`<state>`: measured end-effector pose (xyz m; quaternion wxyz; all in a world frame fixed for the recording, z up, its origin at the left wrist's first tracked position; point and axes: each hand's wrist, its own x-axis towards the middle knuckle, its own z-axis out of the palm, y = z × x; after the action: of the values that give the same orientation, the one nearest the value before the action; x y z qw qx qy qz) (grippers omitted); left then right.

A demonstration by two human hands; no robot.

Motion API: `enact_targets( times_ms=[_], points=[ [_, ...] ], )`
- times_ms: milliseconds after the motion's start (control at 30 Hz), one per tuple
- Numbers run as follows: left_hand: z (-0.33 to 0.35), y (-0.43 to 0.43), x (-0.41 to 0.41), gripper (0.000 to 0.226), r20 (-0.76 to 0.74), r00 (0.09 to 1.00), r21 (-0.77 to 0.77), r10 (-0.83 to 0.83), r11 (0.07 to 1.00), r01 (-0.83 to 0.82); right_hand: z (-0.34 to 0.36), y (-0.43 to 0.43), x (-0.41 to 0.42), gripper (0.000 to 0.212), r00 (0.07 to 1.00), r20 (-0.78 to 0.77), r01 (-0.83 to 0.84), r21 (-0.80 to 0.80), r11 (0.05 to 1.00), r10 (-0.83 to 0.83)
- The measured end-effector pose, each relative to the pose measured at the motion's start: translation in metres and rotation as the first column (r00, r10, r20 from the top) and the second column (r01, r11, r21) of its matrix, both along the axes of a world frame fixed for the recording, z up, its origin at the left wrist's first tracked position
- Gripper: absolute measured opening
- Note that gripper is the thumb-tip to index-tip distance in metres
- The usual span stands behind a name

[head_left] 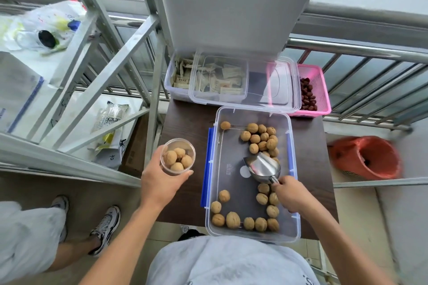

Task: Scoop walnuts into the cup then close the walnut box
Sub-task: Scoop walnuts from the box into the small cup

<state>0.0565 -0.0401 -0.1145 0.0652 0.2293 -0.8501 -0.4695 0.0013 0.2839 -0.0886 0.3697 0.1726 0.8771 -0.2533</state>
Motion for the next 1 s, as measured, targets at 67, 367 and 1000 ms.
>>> enact_targets(
  times_ms=[67, 367, 1000],
  points=[
    [-0.002, 0.003, 0.001, 0.088, 0.013, 1.000, 0.011, 0.002, 1.000, -0.002, -0.007, -0.004, -0.002, 0.021, 1.000, -0.022, 0.004, -0.013, 1.000, -0.004],
    [-0.011, 0.005, 0.007, 0.102, 0.078, 0.996, 0.037, -0.048, 0.998, 0.045, -0.022, -0.017, -0.030, 0.025, 0.998, -0.032, -0.048, 0.001, 0.999, 0.048],
    [-0.012, 0.007, 0.006, 0.085, 0.127, 0.990, 0.066, -0.061, 0.996, 0.053, -0.039, -0.052, -0.061, 0.029, 0.983, -0.143, -0.104, 0.083, 0.991, 0.115]
  ],
)
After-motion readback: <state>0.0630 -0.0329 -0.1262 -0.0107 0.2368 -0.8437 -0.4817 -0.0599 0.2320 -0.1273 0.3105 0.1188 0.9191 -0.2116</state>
